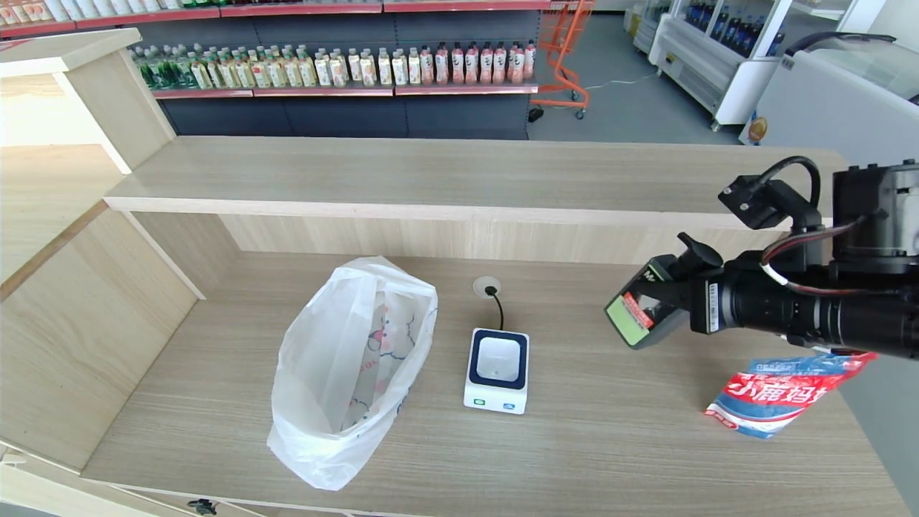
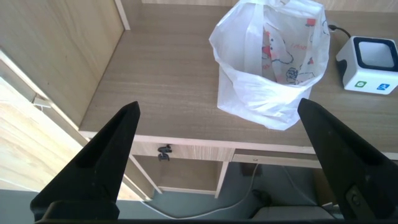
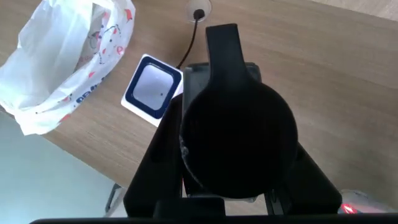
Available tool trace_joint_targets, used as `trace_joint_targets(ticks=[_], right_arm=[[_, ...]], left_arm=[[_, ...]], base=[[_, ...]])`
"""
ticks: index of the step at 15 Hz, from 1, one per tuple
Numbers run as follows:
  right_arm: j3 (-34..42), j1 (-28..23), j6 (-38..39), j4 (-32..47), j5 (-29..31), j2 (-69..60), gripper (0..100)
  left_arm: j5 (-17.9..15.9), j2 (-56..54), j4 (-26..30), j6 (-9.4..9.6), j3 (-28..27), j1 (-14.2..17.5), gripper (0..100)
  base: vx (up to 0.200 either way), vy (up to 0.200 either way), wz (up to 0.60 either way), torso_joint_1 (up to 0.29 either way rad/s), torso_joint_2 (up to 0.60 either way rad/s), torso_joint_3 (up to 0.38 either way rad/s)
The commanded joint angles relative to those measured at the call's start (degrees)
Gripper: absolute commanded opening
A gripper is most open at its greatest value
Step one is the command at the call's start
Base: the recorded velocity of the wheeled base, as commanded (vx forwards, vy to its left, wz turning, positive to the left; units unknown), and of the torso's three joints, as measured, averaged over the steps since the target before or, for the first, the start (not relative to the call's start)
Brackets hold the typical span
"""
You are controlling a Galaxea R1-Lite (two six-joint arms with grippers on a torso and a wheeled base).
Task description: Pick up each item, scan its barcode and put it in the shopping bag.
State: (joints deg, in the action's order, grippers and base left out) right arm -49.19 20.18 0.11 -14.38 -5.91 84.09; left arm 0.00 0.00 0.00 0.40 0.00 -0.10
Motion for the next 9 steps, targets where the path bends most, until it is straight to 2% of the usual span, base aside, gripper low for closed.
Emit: trace_joint_targets(ticks=[1,6,7,9], right_arm=[[3.93,-1.37,0.51,0.06,0.2,-6.13,0],[6.21,-1.89,1.74,0.32,0.2,-8.86,0],[6.3,-2.07,1.82,2.34,0.11,-9.47,0],[5.6,-2.07,7.1,5.68,0.2,-9.56,0]], left_arm=[[0.09,0.09,0.0,-0.05,0.0,0.01,100],[0.0,0.0,0.0,0.3,0.0,0.01,100],[0.0,0.09,0.0,0.21,0.0,-0.08,100],[0.0,0.0,0.0,0.04,0.0,0.01,100]], base=[[0.0,0.0,0.0,0.0,0.0,0.0],[0.0,0.0,0.0,0.0,0.0,0.0],[0.0,0.2,0.0,0.007,0.01,0.002],[0.0,0.2,0.0,0.002,0.0,0.005]])
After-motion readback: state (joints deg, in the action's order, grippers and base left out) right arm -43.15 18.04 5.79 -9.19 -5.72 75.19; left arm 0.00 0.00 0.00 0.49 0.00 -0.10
